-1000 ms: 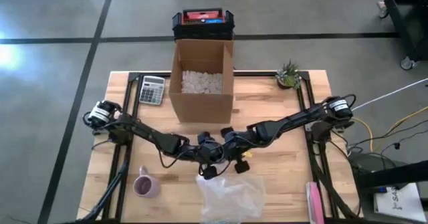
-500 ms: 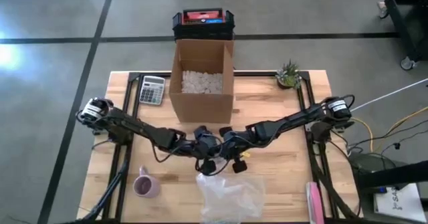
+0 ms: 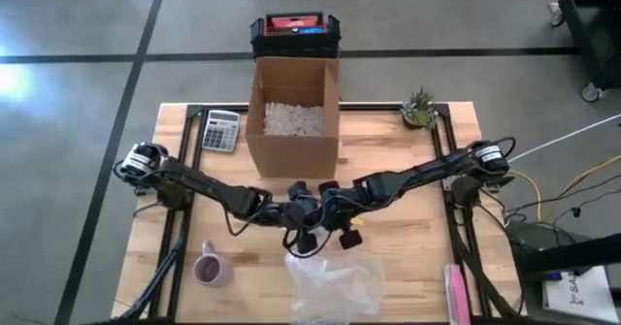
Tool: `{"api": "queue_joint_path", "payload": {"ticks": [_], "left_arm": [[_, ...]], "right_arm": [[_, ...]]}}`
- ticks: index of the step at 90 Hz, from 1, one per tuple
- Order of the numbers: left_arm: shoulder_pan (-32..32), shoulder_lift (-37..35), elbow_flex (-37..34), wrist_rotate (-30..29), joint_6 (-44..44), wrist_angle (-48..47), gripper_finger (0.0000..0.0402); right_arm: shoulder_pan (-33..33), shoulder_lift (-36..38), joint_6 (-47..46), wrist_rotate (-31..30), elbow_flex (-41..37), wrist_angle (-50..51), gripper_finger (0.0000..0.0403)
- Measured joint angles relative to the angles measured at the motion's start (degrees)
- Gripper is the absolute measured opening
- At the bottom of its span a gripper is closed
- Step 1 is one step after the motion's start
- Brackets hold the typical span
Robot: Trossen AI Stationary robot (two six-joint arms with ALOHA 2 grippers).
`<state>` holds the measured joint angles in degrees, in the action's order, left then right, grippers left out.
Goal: Wrap mug
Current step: Wrap the white mug with the bubble wrap
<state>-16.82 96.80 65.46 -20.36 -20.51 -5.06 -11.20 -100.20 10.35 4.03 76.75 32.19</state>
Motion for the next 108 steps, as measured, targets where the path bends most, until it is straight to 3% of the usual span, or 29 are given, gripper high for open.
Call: {"api": "queue_joint_path", "payload": {"ticks": [25, 59, 108], "left_arm": [[0.11, -1.17, -0.14, -3.25, 0.56, -1.51, 0.0021], [0.48, 2.87, -0.44, -0.29, -1.12, 0.41, 0.0021], [0.11, 5.05, -4.70, 3.11, -5.51, 1.28, 0.0021]], "right_arm": [[-0.09, 1.85, -2.78, 0.45, 0.96, 7.76, 0.0000], [-0.04, 8.60, -4.96, 0.37, 0.69, 14.74, 0.0000], [-0.83, 8.26, -9.40, 0.41, -11.84, -4.77, 0.0000]]}}
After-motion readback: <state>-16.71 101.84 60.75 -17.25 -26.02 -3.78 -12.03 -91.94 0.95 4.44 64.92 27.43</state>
